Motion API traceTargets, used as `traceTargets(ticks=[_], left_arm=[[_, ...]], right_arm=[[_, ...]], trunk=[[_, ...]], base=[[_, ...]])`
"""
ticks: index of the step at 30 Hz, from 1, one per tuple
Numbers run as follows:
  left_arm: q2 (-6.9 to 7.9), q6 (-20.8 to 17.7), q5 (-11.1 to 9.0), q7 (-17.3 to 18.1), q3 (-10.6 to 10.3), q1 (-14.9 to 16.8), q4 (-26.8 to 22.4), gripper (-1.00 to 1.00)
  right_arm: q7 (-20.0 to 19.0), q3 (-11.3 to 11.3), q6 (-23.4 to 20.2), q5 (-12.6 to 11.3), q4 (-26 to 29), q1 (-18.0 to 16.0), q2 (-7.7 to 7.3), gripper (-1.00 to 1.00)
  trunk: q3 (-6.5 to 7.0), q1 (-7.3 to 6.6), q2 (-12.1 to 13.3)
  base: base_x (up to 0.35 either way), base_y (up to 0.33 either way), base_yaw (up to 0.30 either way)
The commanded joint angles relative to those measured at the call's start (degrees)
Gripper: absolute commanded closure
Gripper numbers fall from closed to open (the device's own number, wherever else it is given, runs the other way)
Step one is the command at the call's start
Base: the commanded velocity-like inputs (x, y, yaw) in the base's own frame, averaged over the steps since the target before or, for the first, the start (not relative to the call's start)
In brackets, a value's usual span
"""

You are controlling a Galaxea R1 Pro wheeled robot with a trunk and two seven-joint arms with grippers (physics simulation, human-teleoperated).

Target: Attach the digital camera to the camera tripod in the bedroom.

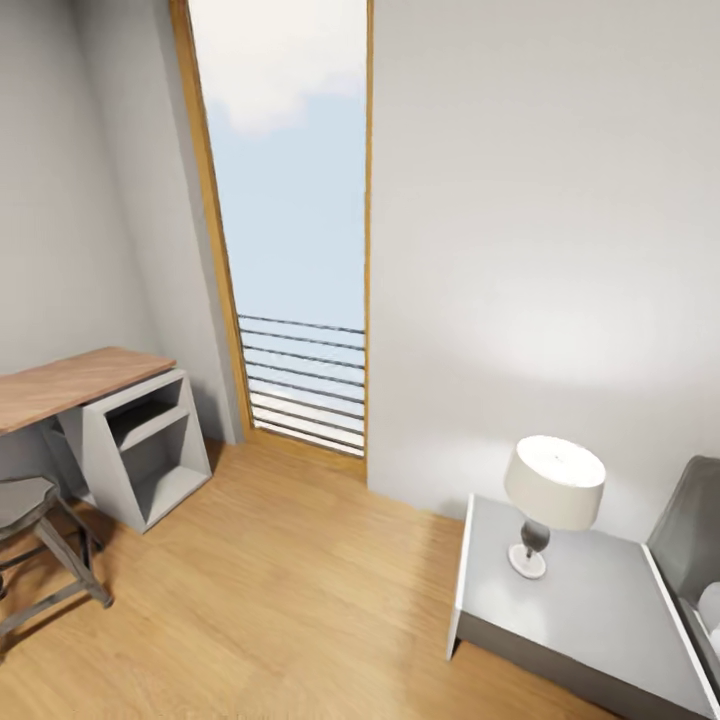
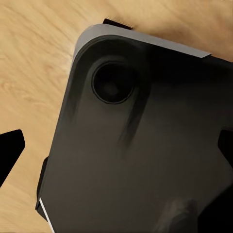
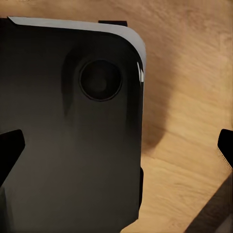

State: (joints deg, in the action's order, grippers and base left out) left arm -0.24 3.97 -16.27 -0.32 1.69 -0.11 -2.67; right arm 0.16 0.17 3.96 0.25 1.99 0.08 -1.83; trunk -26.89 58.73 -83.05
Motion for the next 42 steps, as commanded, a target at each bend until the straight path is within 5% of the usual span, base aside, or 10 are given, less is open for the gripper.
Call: traceTargets(ticks=[1,22,42], left_arm=[[-0.02,0.2,-0.2,0.0,0.2,0.0,-0.1,-1.0],[-0.02,0.3,-0.2,-0.1,0.2,-0.1,-0.1,-1.0],[-0.02,0.3,-0.2,-0.1,0.2,0.0,-0.1,-1.0]], right_arm=[[0.0,0.0,0.1,0.0,0.0,0.0,-0.01,-1.0],[0.0,0.1,0.1,0.1,0.0,0.0,-0.01,-1.0],[0.0,0.1,0.1,0.1,0.0,0.0,0.02,-1.0]], trunk=[[-0.04,0.0,0.0],[-0.04,0.0,0.0],[-0.04,0.0,0.0]], base=[[0.0,0.0,0.27],[0.0,-0.008,0.27],[0.0,-0.249,0.27]])
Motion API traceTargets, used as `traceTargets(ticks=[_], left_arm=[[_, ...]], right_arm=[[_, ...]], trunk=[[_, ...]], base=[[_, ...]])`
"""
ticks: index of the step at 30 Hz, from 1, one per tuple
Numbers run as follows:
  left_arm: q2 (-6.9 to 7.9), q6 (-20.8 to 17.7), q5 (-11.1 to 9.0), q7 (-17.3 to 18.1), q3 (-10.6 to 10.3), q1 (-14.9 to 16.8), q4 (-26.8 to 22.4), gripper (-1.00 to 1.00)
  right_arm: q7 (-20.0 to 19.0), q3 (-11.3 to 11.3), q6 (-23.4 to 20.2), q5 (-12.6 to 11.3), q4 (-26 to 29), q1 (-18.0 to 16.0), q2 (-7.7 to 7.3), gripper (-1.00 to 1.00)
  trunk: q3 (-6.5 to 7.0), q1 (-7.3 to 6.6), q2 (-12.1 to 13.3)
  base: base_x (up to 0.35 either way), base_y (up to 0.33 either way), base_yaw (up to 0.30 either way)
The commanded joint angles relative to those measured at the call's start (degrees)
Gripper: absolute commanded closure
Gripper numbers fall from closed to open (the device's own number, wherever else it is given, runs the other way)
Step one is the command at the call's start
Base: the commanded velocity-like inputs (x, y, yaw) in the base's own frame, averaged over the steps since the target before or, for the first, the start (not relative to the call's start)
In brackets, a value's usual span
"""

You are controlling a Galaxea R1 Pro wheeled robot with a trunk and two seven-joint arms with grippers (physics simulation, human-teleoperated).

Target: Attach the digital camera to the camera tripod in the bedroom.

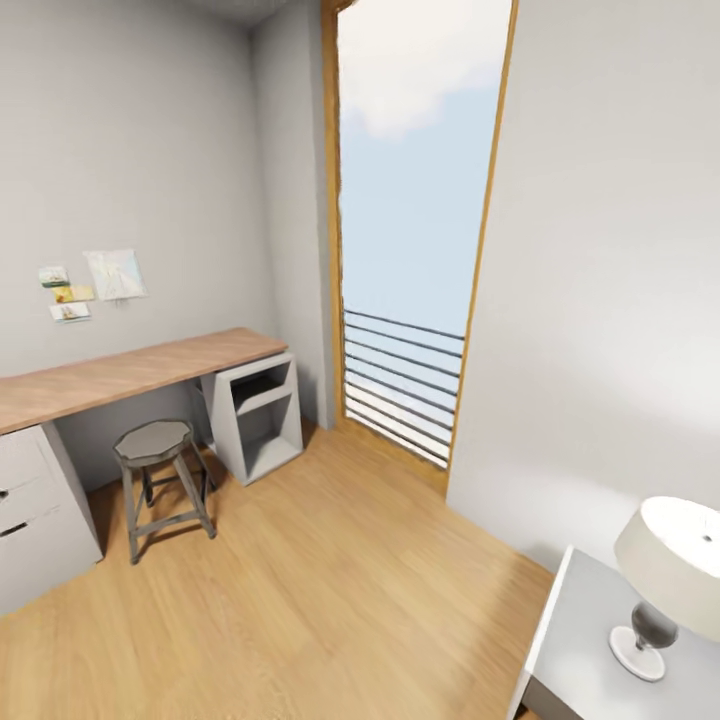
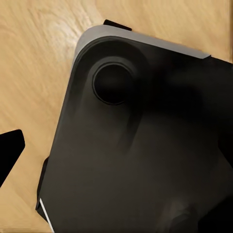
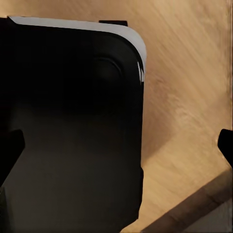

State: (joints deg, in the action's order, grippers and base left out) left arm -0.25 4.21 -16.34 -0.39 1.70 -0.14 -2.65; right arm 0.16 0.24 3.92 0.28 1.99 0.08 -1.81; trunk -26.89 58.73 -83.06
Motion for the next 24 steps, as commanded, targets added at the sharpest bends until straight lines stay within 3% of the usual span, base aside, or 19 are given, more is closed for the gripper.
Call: traceTargets(ticks=[1,9,24], left_arm=[[-0.02,0.1,-0.2,0.0,0.1,0.0,-0.1,-1.0],[-0.02,0.1,-0.2,0.0,0.1,0.0,-0.1,-1.0],[0.0,0.1,-0.2,0.0,0.1,0.0,-0.1,-1.0]], right_arm=[[0.0,0.0,0.1,0.0,0.0,0.0,-0.01,-1.0],[0.0,0.0,0.1,0.0,0.0,0.0,-0.03,-1.0],[0.0,-0.1,0.1,0.0,0.0,0.0,-0.04,-1.0]], trunk=[[-0.04,0.0,0.0],[-0.04,0.0,0.0],[-0.04,0.0,0.0]], base=[[0.0,-0.278,0.27],[0.0,-0.227,0.27],[0.0,-0.027,0.27]])
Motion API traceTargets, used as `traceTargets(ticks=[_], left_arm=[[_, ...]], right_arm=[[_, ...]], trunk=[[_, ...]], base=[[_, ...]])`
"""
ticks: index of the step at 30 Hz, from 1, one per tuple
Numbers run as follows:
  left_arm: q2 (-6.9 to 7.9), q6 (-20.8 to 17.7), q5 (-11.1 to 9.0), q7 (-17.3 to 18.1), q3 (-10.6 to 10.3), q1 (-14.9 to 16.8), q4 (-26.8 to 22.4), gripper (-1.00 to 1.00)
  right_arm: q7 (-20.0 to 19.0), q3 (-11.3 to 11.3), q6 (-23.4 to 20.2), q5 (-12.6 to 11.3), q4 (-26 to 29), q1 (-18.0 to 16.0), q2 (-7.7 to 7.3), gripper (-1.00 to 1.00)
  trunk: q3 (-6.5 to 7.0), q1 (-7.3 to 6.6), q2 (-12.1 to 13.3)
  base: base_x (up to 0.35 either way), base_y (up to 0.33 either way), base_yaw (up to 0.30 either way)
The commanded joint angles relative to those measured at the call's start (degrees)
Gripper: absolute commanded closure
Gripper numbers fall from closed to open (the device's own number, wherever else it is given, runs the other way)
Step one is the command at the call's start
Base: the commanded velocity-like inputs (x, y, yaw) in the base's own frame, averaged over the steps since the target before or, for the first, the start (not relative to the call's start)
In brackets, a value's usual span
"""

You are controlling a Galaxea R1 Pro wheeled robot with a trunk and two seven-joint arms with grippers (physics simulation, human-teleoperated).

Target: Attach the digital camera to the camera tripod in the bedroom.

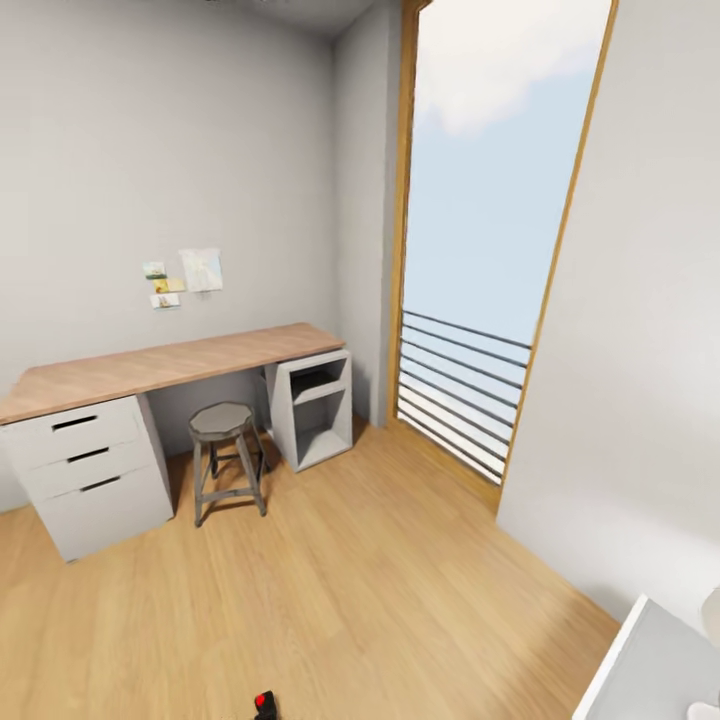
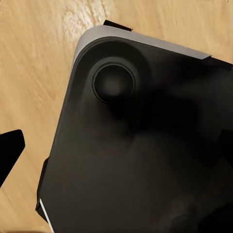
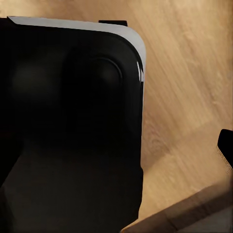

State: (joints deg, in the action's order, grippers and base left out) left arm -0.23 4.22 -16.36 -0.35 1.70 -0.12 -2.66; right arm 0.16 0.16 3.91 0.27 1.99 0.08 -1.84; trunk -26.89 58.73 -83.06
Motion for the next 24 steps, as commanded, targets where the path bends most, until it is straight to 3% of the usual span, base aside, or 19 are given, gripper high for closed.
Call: traceTargets(ticks=[1,13,24], left_arm=[[-0.01,0.1,-0.2,-0.1,0.1,0.0,-0.1,-1.0],[0.03,0.1,-0.2,0.0,0.1,0.0,-0.1,-1.0],[0.01,0.1,-0.2,0.0,0.1,0.0,-0.1,-1.0]], right_arm=[[0.0,0.0,0.1,0.0,0.0,0.0,-0.01,-1.0],[0.0,0.0,0.2,0.0,0.0,0.0,-0.01,-1.0],[0.0,0.0,0.2,0.0,0.0,0.0,-0.01,-1.0]], trunk=[[-0.04,0.0,0.0],[-0.04,0.0,0.0],[-0.04,0.0,0.0]], base=[[0.0,-0.003,0.27],[0.03,-0.005,0.27],[0.231,-0.114,0.27]])
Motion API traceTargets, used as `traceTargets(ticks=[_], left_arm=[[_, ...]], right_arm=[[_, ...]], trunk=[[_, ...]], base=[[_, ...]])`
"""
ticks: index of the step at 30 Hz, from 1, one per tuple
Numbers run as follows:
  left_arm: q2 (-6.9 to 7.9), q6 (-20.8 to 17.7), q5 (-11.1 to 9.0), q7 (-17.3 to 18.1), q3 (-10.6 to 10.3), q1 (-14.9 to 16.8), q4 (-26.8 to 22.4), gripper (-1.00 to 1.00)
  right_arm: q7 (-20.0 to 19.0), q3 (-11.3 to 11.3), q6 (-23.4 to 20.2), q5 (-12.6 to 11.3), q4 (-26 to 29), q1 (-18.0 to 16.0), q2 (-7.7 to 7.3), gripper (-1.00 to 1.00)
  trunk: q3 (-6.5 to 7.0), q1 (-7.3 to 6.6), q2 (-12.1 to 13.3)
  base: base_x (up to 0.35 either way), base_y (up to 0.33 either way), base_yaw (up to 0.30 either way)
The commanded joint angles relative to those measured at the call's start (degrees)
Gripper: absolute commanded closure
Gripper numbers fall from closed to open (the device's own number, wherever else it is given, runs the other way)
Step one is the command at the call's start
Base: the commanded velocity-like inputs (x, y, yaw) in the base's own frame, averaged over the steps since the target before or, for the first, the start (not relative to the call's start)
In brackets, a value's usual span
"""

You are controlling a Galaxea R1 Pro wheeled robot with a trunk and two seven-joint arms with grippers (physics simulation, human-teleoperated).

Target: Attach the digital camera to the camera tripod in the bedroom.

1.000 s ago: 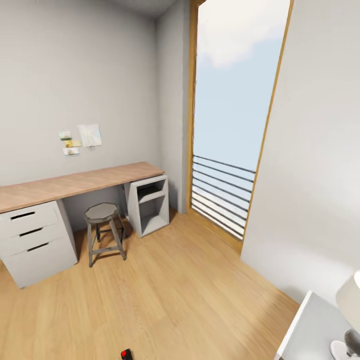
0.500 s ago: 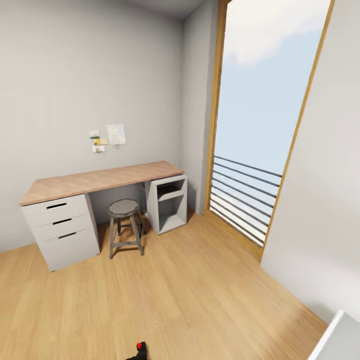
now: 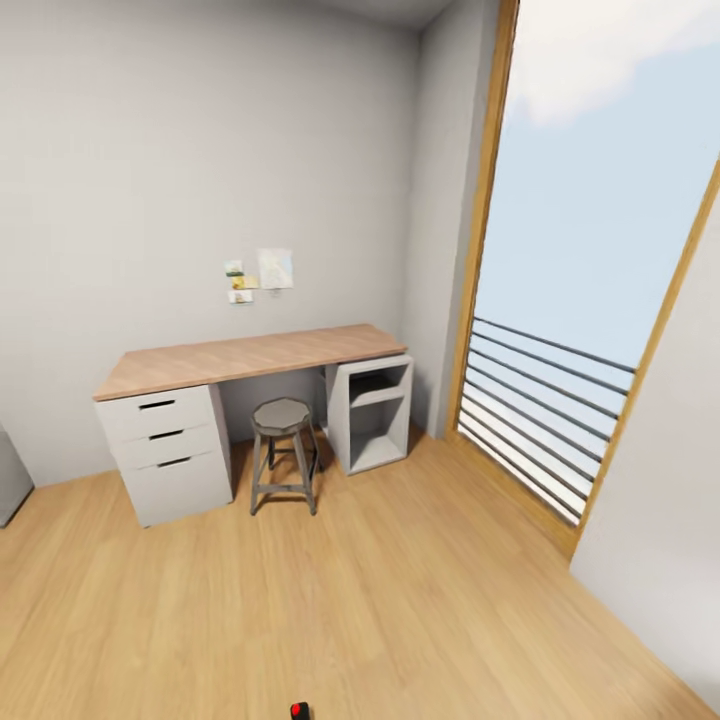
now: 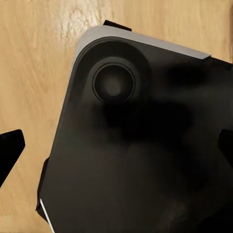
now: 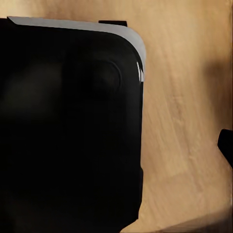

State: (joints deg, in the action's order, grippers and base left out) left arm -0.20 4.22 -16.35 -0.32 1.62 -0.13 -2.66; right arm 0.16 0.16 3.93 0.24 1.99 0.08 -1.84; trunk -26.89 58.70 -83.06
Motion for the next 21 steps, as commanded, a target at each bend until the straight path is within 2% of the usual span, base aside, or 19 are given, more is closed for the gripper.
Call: traceTargets(ticks=[1,8,21], left_arm=[[-0.05,0.1,-0.2,0.0,0.1,0.0,-0.1,-1.0],[-0.06,0.1,-0.2,0.0,0.2,0.0,-0.1,-1.0],[-0.07,0.1,-0.2,0.0,0.2,0.0,-0.1,-1.0]], right_arm=[[0.0,0.0,0.1,0.0,0.0,0.0,-0.01,-1.0],[0.0,0.0,0.1,0.0,0.0,0.0,-0.01,-1.0],[0.0,0.0,0.1,0.1,0.0,0.0,-0.37,-1.0]], trunk=[[-0.04,0.03,0.0],[-0.04,0.03,0.0],[-0.04,0.03,0.0]], base=[[0.263,-0.139,0.27],[0.191,-0.106,0.244],[0.009,-0.005,0.014]])
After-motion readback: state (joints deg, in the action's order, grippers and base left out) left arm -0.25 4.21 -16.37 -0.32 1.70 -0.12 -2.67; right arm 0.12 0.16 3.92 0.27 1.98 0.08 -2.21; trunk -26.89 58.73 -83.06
